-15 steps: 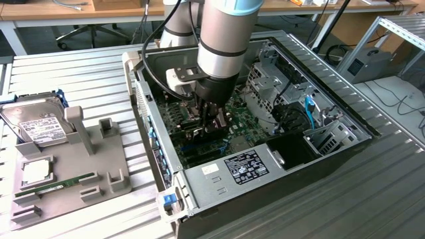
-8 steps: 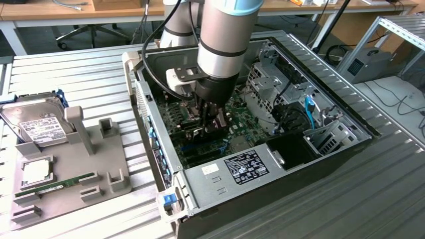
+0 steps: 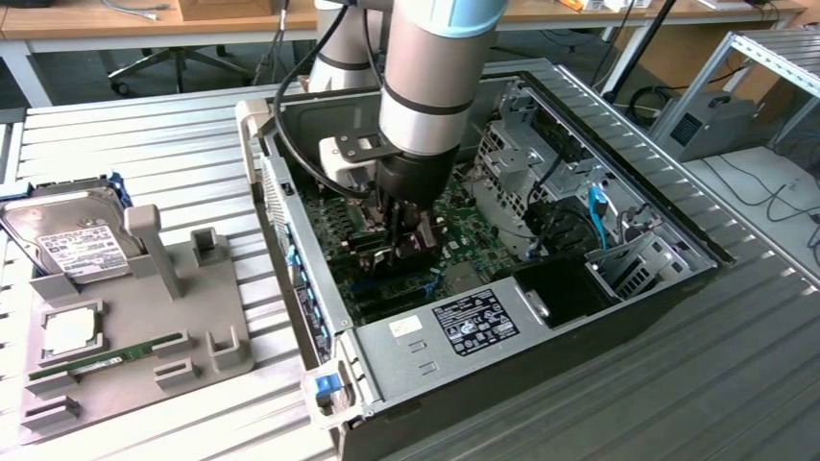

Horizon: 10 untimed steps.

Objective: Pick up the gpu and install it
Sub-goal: 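Insert the gpu into the slot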

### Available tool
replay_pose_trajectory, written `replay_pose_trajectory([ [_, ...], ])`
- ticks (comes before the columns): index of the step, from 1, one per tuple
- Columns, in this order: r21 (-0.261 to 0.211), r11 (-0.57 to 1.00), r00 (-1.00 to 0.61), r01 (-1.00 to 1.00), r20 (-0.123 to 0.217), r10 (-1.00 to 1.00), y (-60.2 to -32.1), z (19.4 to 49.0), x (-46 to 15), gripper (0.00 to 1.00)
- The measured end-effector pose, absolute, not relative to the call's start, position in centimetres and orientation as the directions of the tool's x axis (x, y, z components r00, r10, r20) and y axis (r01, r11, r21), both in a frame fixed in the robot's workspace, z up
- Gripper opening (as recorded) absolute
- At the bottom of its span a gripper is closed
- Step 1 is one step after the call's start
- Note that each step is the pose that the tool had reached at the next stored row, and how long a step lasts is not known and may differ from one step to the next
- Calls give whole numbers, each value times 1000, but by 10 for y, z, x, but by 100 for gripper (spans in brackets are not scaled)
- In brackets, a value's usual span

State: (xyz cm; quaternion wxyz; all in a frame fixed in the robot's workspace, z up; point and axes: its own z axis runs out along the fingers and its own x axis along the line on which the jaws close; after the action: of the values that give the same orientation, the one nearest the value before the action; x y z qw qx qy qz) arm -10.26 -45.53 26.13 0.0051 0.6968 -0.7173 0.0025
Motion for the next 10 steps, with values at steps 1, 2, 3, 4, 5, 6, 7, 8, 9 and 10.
replay_pose_trajectory([
  [1,-3,29,-29,-1000,13,-999,-455,262,-104,26],
  [2,-12,29,-29,-1000,15,-999,-455,263,-107,26],
  [3,-14,29,-29,-999,16,-999,-455,264,-108,26],
  [4,-19,29,-29,-999,17,-999,-454,264,-109,26],
  [5,-32,29,-30,-999,22,-999,-452,264,-115,26],
  [6,-34,29,-30,-999,23,-999,-453,263,-118,26],
  [7,-34,29,-30,-999,22,-999,-453,263,-118,26],
  [8,-34,29,-30,-999,22,-999,-453,263,-118,26],
  [9,-34,29,-30,-999,22,-999,-453,263,-118,26],
  [10,-35,29,-30,-999,22,-999,-453,263,-118,26],
])
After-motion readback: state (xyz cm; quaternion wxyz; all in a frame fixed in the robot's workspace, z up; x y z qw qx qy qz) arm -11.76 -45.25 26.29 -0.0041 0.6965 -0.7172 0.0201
